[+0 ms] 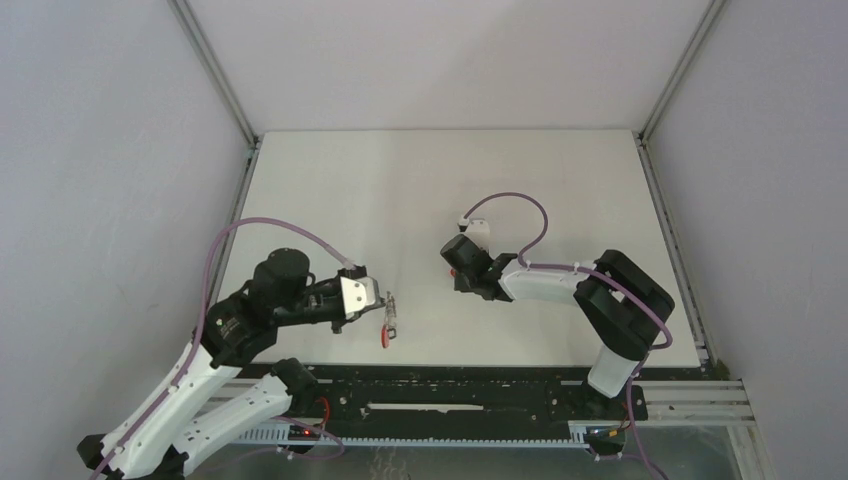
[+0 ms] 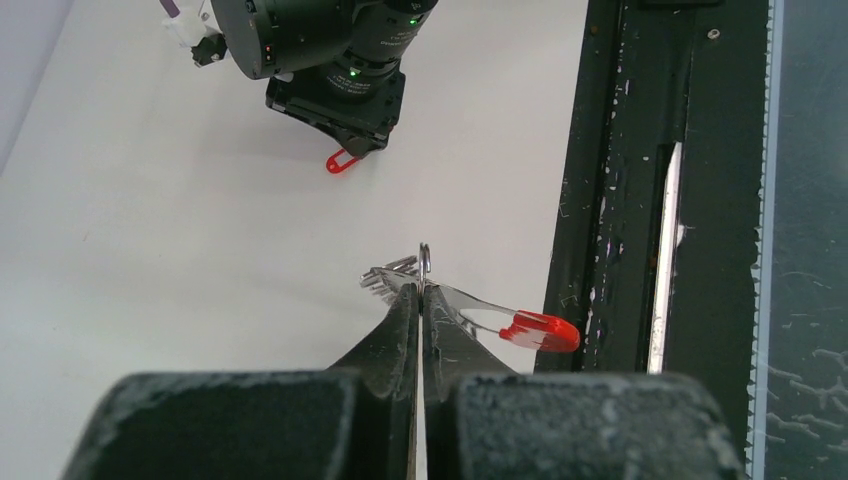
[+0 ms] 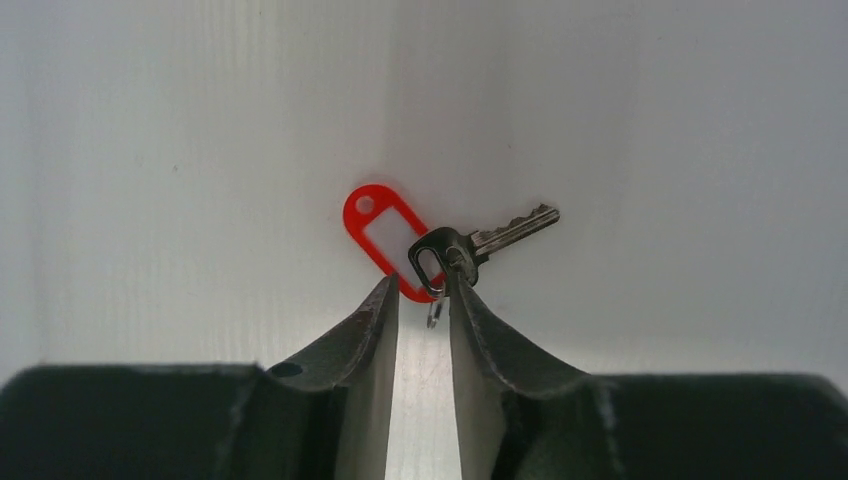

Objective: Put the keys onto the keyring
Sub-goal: Pick up the key from the center of the board, then insert the key onto the keyring.

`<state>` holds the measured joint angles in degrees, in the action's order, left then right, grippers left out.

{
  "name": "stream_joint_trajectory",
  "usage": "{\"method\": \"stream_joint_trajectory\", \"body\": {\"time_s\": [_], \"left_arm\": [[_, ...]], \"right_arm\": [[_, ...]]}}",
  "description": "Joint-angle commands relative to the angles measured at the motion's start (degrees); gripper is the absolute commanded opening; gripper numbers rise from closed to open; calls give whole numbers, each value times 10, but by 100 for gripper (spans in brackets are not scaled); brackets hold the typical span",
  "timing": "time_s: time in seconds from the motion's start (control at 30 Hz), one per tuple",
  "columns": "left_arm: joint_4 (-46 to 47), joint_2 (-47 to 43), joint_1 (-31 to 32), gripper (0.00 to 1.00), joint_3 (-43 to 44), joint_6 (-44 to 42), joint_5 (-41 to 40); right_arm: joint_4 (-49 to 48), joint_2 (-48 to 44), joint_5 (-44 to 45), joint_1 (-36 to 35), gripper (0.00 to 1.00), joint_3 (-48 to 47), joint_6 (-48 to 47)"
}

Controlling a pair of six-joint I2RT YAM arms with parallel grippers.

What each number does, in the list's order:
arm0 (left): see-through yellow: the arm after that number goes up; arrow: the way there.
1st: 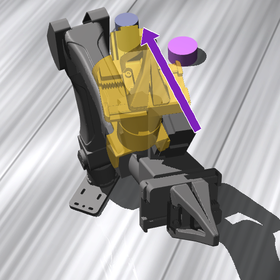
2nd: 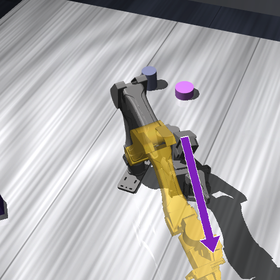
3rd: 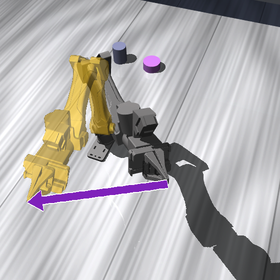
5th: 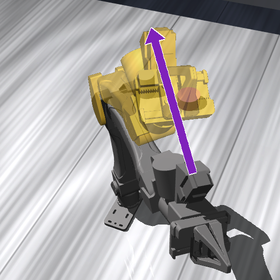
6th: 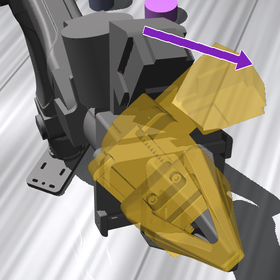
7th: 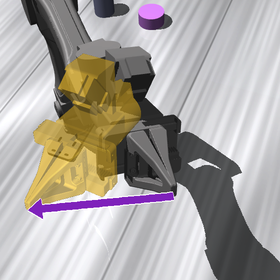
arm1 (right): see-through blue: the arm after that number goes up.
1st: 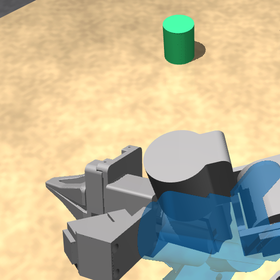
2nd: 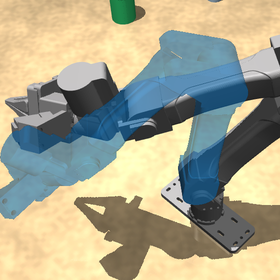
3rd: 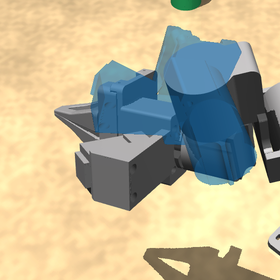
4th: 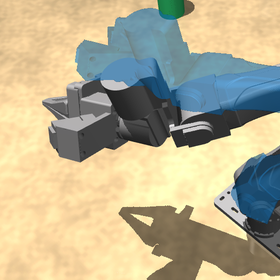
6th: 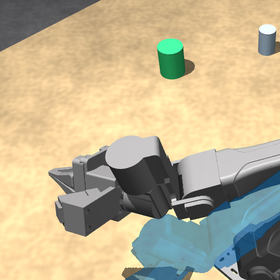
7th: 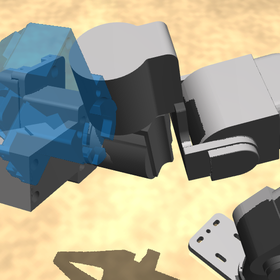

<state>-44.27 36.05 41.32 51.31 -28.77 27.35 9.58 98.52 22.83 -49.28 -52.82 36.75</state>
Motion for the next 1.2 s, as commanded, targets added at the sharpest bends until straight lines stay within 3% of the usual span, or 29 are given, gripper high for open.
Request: {"method": "stream_joint_trajectory", "body": {"time_s": [0.0, 0.23, 0.47, 0.73, 1.0, 1.17], "left_arm": [[23, -11, -2, 0, -9, 14, 12], [19, -18, -3, 0, -10, 19, 8], [13, -10, -2, 0, -5, 46, -3], [13, -18, -3, 0, -21, 86, -4], [11, -30, -3, 0, -25, 91, 10], [24, -28, -3, 0, -29, 101, 21]], "right_arm": [[-9, 5, 20, 5, 29, -19, 0], [-2, -3, 11, 11, 0, -19, -6], [-26, -73, -11, -10, 0, -7, -77], [-71, -217, -189, -31, 0, 71, -132], [-124, -333, -376, -107, 0, 104, -224], [-133, -400, -427, -134, 0, 103, -286]]}}
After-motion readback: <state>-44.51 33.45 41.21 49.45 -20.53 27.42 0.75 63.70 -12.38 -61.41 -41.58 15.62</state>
